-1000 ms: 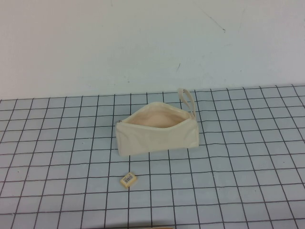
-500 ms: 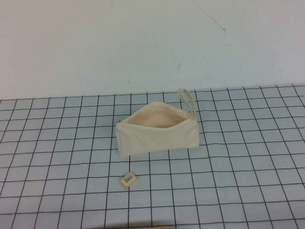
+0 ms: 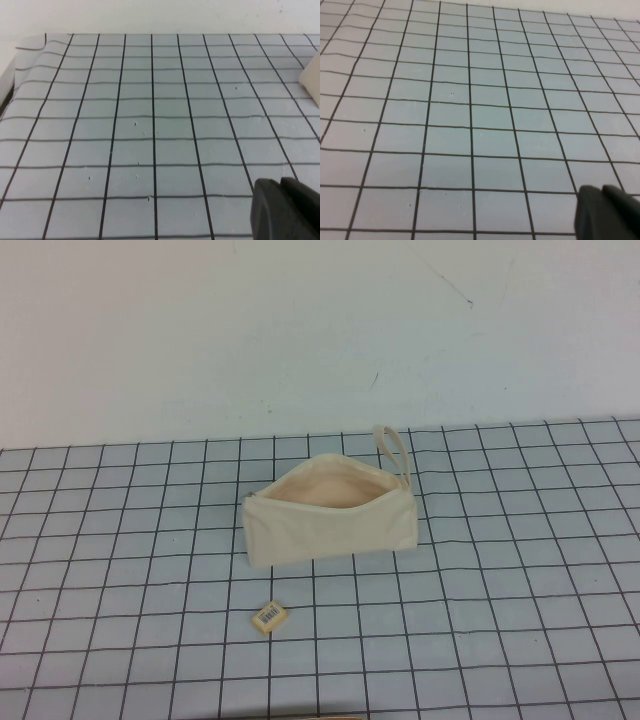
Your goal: Put eraser into pencil case
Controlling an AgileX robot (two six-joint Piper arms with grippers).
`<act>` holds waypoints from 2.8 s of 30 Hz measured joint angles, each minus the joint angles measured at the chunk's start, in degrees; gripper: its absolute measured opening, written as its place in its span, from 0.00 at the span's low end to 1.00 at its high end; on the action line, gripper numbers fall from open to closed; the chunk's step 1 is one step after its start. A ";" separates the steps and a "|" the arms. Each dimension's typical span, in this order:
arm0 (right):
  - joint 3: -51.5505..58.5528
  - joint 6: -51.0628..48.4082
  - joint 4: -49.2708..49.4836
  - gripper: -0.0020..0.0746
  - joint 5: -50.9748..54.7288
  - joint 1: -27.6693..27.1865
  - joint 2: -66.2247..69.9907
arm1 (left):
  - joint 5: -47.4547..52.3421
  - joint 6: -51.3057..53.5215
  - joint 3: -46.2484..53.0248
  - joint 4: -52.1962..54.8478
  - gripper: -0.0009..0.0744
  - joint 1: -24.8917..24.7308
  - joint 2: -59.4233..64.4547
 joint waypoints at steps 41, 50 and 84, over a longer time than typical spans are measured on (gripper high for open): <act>0.00 0.00 0.00 0.02 0.00 0.00 0.00 | 10.57 -3.03 -37.05 -0.37 0.01 0.00 34.94; 0.00 0.00 0.00 0.02 0.00 0.00 0.00 | 16.22 34.31 -48.25 -26.90 0.01 -0.65 62.00; 0.00 0.00 0.00 0.02 0.00 0.00 0.00 | 11.78 30.39 -70.97 -15.62 0.25 -23.16 113.66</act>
